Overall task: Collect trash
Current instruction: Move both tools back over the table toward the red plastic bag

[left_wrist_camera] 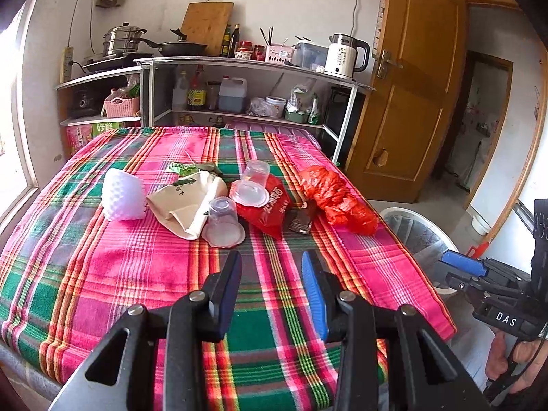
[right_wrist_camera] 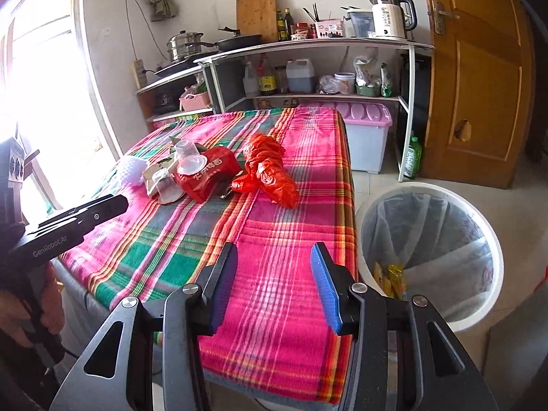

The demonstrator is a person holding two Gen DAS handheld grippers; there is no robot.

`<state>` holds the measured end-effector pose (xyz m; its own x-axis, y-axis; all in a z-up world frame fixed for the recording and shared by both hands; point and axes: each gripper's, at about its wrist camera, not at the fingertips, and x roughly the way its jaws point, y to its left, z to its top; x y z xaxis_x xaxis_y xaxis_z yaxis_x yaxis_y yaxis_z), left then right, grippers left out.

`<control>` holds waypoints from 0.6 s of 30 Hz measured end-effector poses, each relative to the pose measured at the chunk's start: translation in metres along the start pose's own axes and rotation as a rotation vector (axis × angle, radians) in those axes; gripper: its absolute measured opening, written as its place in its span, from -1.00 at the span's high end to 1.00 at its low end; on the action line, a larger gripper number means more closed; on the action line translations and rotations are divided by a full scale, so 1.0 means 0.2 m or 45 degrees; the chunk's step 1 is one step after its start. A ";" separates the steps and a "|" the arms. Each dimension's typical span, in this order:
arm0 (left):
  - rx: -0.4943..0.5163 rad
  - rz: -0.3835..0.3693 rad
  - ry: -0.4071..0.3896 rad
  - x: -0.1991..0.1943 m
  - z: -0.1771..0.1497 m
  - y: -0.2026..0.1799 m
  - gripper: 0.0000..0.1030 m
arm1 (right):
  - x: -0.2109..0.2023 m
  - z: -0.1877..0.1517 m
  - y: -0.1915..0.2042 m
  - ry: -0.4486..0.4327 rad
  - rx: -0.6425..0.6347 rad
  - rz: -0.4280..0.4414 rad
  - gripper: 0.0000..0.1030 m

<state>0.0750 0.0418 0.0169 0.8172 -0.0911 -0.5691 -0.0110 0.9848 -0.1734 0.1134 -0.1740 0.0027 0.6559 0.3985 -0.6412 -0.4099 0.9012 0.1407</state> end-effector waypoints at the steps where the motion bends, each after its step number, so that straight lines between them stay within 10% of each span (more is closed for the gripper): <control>1: -0.001 0.006 0.001 0.02 0.01 0.02 0.26 | 0.02 0.02 0.00 0.003 -0.007 0.000 0.11; 18: 0.009 0.047 0.099 0.38 0.18 0.19 0.25 | 0.40 0.31 -0.02 0.071 -0.043 0.013 0.11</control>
<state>0.1585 0.0775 -0.0038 0.7693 -0.0653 -0.6355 -0.0364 0.9887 -0.1457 0.2061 -0.1347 -0.0028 0.6158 0.3967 -0.6808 -0.4383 0.8904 0.1224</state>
